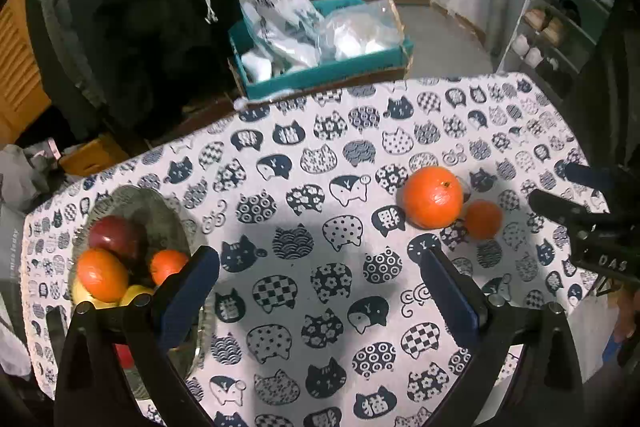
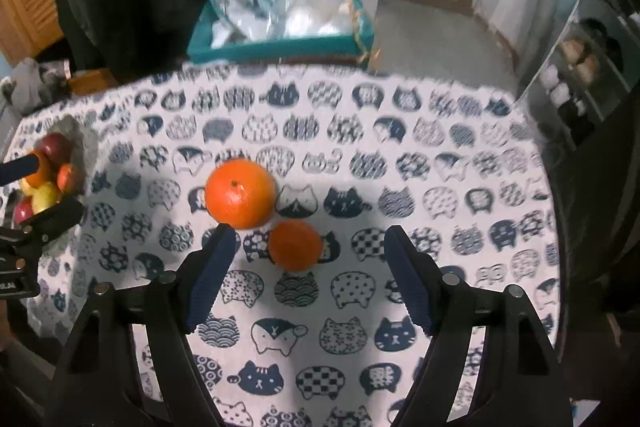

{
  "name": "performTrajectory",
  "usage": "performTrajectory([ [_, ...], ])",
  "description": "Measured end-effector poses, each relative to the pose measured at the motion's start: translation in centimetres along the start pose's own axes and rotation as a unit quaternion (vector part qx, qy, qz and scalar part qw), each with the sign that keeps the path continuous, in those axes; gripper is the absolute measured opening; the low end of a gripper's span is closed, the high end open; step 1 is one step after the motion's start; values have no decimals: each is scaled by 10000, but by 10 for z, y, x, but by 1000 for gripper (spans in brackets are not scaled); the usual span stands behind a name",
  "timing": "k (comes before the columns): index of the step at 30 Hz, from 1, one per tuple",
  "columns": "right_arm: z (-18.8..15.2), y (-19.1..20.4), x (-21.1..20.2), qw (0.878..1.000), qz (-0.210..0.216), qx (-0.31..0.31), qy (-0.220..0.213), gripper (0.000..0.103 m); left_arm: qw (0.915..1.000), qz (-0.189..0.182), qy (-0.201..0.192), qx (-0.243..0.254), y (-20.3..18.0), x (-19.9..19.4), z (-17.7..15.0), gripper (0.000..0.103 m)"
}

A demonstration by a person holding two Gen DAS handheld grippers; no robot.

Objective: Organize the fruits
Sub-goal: 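Grasp the small orange with the right tool while the left tool approaches the large orange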

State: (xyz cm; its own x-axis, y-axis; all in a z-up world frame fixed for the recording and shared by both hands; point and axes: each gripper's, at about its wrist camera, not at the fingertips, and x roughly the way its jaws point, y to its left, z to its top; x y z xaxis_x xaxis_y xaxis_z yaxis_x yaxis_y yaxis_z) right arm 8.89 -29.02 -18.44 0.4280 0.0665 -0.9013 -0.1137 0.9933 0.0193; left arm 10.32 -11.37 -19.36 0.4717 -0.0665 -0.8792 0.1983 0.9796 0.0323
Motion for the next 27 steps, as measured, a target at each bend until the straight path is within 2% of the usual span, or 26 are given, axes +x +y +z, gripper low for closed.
performTrajectory([
  [7,-6,3,48,9987,105,-43,487,76,9998,-50,207,15,-6,33,-2,102],
  [14,-13,6,78,9969,241,20,749,76,9993,-46,360,89,-11,58,-5,102],
  [16,-16,5,83,9963,258,48,816,70,9991,-56,398,114,-13,63,-5,102],
  [20,-21,4,89,9956,322,81,876,50,9990,-121,417,140,-17,68,-2,102],
  [27,-23,-4,81,9968,241,286,707,46,9980,-475,388,135,-34,69,9,102],
])
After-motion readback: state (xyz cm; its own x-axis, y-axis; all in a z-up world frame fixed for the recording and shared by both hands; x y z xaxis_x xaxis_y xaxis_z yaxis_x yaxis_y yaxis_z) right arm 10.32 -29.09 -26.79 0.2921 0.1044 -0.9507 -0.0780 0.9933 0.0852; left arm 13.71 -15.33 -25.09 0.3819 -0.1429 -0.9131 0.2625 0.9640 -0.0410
